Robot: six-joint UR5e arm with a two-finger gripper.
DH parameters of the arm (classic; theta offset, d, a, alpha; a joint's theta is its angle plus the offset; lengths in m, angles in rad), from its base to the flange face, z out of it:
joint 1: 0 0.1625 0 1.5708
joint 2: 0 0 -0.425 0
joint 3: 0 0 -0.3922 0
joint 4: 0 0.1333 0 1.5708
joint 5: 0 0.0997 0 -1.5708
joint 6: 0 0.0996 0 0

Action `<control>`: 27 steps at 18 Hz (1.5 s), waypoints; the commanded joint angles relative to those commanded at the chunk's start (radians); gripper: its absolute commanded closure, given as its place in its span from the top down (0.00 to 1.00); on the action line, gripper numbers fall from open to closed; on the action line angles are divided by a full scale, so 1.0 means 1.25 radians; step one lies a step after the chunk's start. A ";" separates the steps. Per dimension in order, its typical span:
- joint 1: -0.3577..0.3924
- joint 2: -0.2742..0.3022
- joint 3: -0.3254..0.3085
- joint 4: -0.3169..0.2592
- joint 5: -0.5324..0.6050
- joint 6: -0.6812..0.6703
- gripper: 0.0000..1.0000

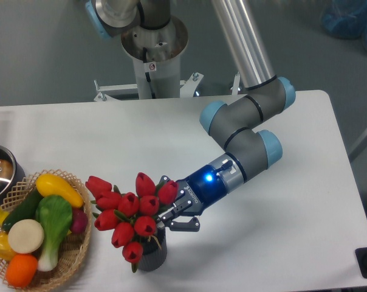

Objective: Insert the flowers into the vase
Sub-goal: 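Push the tulips further down into the vase with the gripper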

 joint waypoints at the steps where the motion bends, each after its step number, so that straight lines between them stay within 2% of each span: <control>1: -0.001 -0.001 -0.005 0.000 0.000 0.003 0.12; 27: -0.007 -0.002 -0.026 0.002 0.010 0.015 0.17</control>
